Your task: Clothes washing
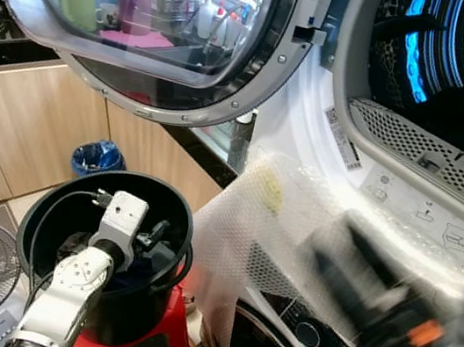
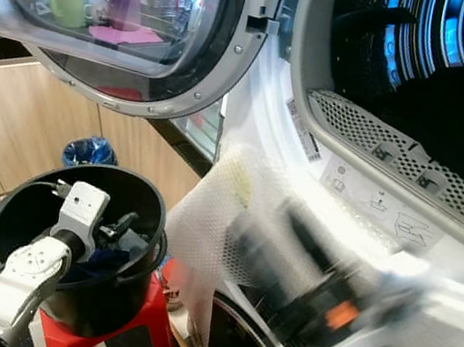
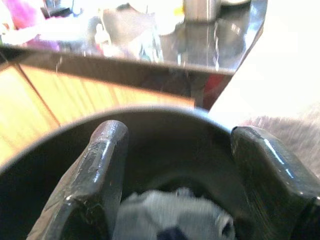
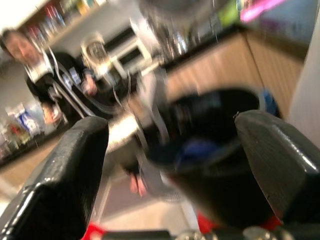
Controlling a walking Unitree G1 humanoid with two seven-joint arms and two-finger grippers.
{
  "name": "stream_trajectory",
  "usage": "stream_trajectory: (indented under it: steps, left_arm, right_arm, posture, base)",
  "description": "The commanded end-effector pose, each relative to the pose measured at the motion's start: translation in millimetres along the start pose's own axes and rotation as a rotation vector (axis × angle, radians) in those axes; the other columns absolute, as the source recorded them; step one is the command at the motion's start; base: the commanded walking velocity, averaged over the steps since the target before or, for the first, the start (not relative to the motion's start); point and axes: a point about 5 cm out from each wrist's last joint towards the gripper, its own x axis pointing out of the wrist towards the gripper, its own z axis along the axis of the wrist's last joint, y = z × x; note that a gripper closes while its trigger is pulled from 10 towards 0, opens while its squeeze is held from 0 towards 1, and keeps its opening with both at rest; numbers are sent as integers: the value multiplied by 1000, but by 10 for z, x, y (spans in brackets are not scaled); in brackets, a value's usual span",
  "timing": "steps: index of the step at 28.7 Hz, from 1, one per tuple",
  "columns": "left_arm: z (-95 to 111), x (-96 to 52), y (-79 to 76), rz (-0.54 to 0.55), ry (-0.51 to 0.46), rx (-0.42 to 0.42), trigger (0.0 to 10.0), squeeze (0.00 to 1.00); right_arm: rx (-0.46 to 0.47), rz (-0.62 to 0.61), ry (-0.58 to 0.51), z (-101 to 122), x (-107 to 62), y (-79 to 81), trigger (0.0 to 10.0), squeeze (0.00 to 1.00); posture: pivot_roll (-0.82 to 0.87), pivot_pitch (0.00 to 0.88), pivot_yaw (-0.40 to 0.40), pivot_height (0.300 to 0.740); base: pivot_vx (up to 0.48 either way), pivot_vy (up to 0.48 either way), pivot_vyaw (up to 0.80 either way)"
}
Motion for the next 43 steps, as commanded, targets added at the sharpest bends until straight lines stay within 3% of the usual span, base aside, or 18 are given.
stream_trajectory:
  steps: [1, 3, 4, 7, 8, 9, 16, 18, 19, 20, 21, 22, 26, 28, 32, 36, 39, 43]
  left_arm:
    - [112, -35, 47, 32, -67, -21, 10000, 0]
    - [147, -59, 76, 55, -88, -37, 10000, 0]
    - [145, -83, 103, 69, -80, -76, 10000, 0]
    - [107, -119, 124, 84, -48, -126, 10000, 0]
    - [78, -146, 136, 93, -27, -152, 10000, 0]
    - [50, -161, 142, 98, -7, -149, 10000, 0]
    - [-56, -176, 268, 170, 96, -190, 10000, 0]
    - [-75, -158, 385, 257, 131, -269, 10000, 0]
    - [-87, -156, 415, 282, 142, -300, 10000, 0]
    - [-109, -161, 456, 321, 163, -335, 10000, 251]
    - [-109, -161, 456, 321, 163, -335, 10000, 251]
    - [-194, -191, 514, 389, 218, -424, 10000, 1000]
    - [-320, -211, 599, 447, 296, -520, 10000, 1000]
    - [-371, -173, 572, 398, 343, -523, 10000, 1000]
    - [-397, -65, 361, 150, 392, -371, 10000, 1000]
    - [-457, -65, 349, 164, 444, -374, 10000, 1000]
    - [-574, -107, 331, 147, 541, -296, 10000, 1000]
    - [-618, -120, 361, 133, 570, -234, 10000, 1000]
  right_arm:
    - [16, -58, 82, -278, 7, -138, 10000, 0]
    - [60, -141, 123, -489, -15, -298, 10000, 0]
    - [90, -263, 178, -742, -55, -513, 10000, 0]
    - [131, -391, 247, -1044, -120, -728, 10000, 0]
    - [138, -485, 293, -1242, -171, -865, 10000, 51]
    - [159, -542, 311, -1362, -196, -948, 10000, 1000]
    - [209, -901, 436, -1872, -358, -1282, 10000, 1000]
    - [204, -1072, 539, -2060, -501, -1339, 10000, 1000]
    - [229, -1108, 551, -2105, -534, -1334, 10000, 388]
    - [254, -1136, 553, -2149, -555, -1326, 10000, 0]
    - [254, -1136, 553, -2149, -555, -1326, 10000, 0]
    - [242, -1194, 575, -2203, -606, -1321, 10000, 0]
    - [308, -1329, 547, -2269, -706, -1316, 10000, 0]
    - [289, -1311, 586, -2308, -712, -1289, 10000, 0]
    - [311, -1299, 556, -2324, -710, -1273, 10000, 0]
    - [328, -1303, 546, -2342, -713, -1262, 10000, 0]
    - [343, -1320, 559, -2371, -752, -1244, 10000, 0]
    - [347, -1321, 563, -2386, -768, -1233, 10000, 0]
  posture:
    - [158, 75, -63, 740]
    - [163, 75, -65, 740]
    - [163, 75, -65, 740]
    - [192, 69, -73, 740]
    - [192, 69, -73, 740]
    - [192, 69, -73, 740]
    - [232, 75, -65, 740]
    - [233, 86, -58, 740]
    - [233, 86, -58, 740]
    - [241, 93, -56, 740]
    - [241, 93, -56, 740]
    - [245, 95, -55, 740]
    - [253, 103, -51, 740]
    - [247, 107, -53, 740]
    - [238, 112, -55, 740]
    - [223, 105, -46, 740]
    - [215, 89, -38, 740]
    - [222, 66, -43, 740]
  base:
    - [0, 0, 0]
    - [0, 0, 0]
    - [0, 0, 0]
    - [0, 0, 0]
    - [0, 0, 0]
    - [0, 0, 0]
    - [0, 0, 0]
    - [0, 0, 0]
    - [0, 0, 0]
    - [0, 0, 0]
    - [0, 0, 0]
    - [0, 0, 0]
    - [0, 0, 0]
    - [0, 0, 0]
    - [0, 0, 0]
    - [0, 0, 0]
    - [0, 0, 0]
    - [0, 0, 0]
